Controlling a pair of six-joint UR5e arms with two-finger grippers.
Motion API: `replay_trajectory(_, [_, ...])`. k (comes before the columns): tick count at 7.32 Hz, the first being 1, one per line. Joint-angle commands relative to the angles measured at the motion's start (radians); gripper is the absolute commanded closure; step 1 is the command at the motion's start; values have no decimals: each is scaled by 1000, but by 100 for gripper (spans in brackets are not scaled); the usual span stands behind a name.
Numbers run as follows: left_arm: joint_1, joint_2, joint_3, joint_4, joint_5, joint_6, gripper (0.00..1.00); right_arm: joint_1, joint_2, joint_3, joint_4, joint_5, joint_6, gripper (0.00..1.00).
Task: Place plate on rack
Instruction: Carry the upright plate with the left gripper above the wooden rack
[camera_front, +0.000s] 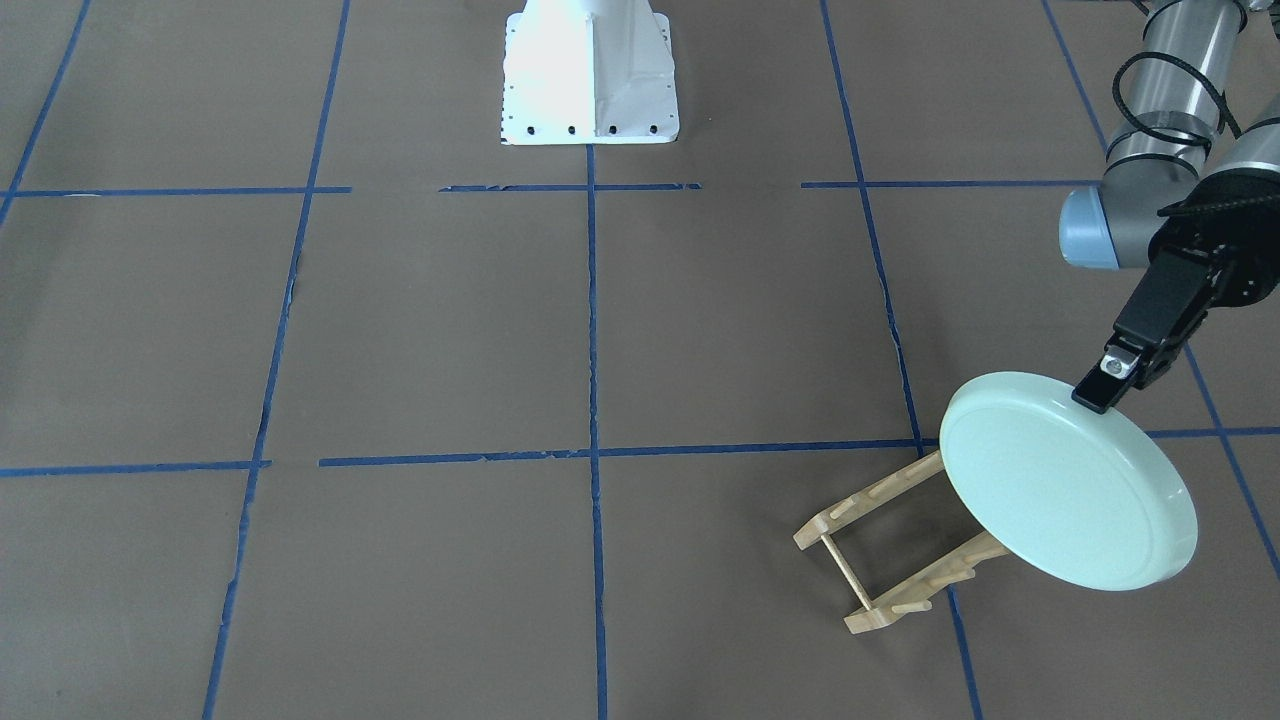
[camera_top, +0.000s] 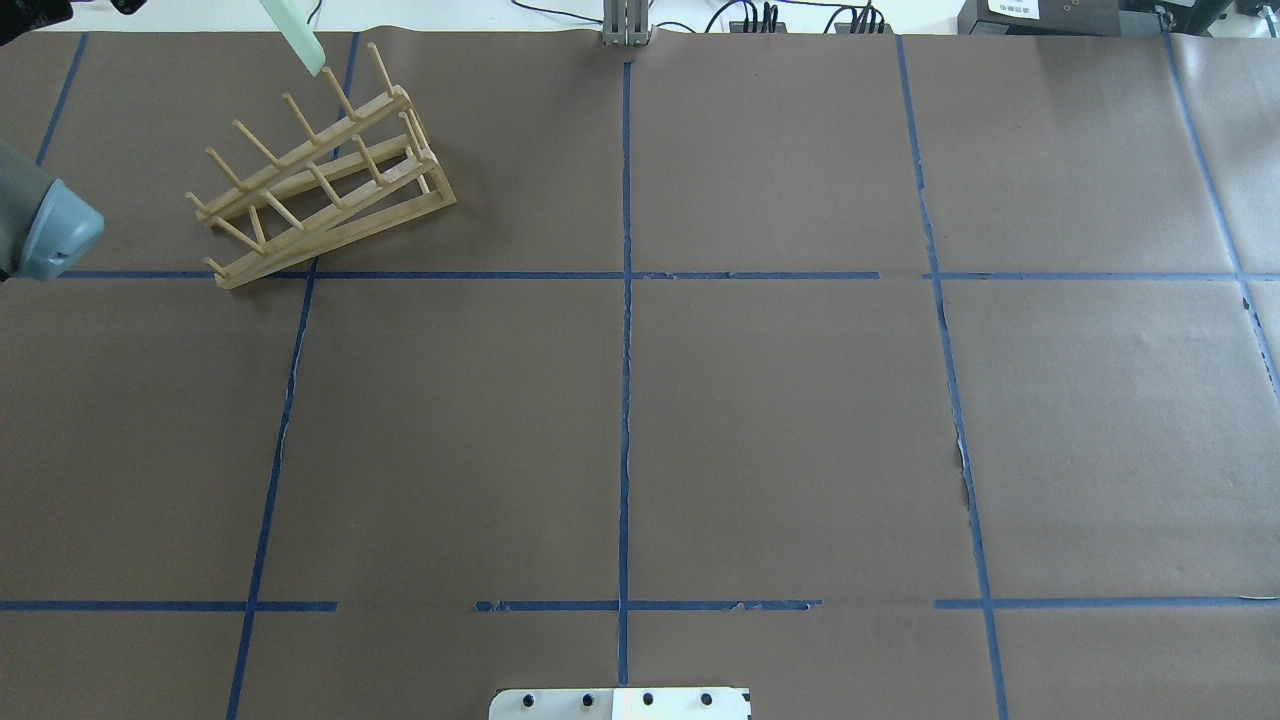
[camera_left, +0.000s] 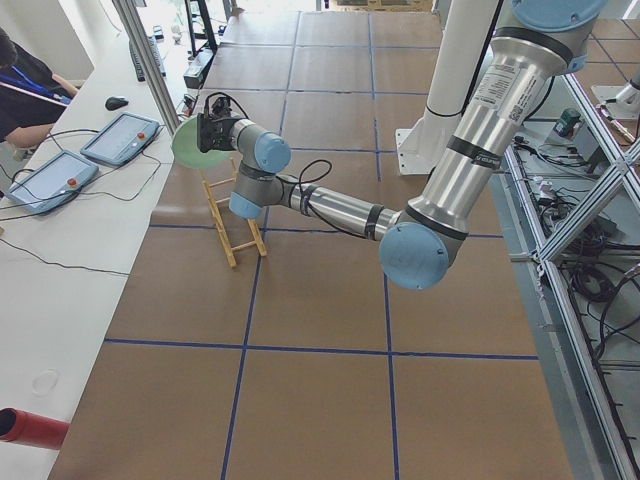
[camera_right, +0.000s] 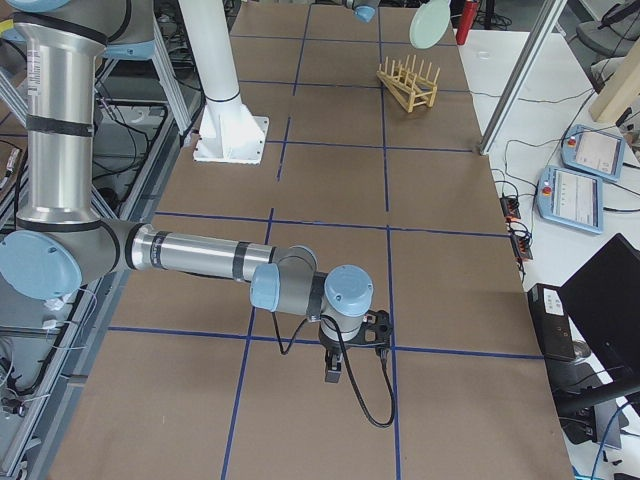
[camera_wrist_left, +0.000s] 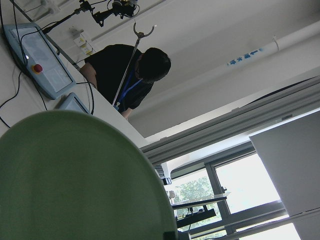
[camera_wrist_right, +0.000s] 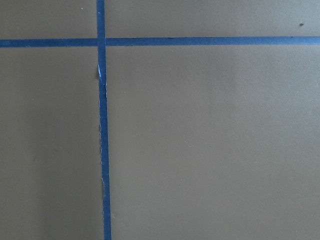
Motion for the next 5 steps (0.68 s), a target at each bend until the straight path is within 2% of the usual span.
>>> replay_trajectory(1, [2, -35, 45, -3, -1, 4, 100, 0, 0, 0, 0, 0, 0, 0])
replay_trajectory(5, [26, -69, 96, -2, -1, 40, 100, 0, 0, 0, 0, 0, 0, 0])
